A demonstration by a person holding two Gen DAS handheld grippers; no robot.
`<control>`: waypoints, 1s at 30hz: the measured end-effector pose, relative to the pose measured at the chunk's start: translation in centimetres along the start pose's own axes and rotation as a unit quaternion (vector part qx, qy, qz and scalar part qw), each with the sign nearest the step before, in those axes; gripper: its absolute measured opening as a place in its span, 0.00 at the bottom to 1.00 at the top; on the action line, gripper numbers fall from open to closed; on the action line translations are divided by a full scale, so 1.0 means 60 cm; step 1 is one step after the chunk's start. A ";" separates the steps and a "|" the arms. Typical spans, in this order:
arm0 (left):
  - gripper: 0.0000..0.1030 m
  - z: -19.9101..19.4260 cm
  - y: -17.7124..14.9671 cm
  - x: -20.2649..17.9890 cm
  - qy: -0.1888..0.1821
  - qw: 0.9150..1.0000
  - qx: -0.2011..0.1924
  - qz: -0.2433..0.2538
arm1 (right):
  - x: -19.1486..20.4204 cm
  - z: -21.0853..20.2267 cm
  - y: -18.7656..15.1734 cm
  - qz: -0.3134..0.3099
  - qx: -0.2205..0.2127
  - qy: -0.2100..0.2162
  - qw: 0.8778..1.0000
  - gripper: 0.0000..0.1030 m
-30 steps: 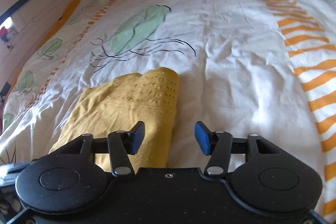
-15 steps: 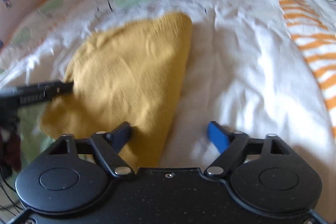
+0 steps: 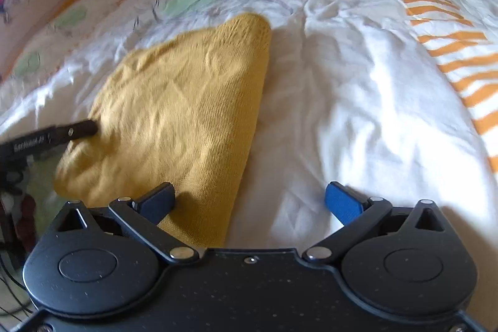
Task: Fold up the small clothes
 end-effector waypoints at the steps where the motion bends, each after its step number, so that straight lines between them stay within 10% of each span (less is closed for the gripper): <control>1: 0.82 -0.011 0.004 0.000 0.005 1.000 -0.013 0.003 | -0.005 -0.008 0.002 0.012 -0.009 0.004 1.000 1.00; 12: 0.82 -0.079 -0.004 -0.050 0.061 0.993 -0.041 0.093 | 0.017 -0.091 0.026 -0.027 -0.136 -0.028 0.990 0.99; 30: 0.82 -0.118 -0.045 -0.089 0.082 0.995 0.019 0.062 | 0.052 -0.126 -0.029 -0.025 -0.136 -0.095 0.986 0.99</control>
Point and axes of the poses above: each gripper's, at about its wrist camera, not at the fingertips, and z roughly the way its jaws point, x to its left, y to its top, the point moved 7 cm from there along z, roughly the way its jaws point, and after that the axes turned 2 degrees about -z, right-handed, at the moved point
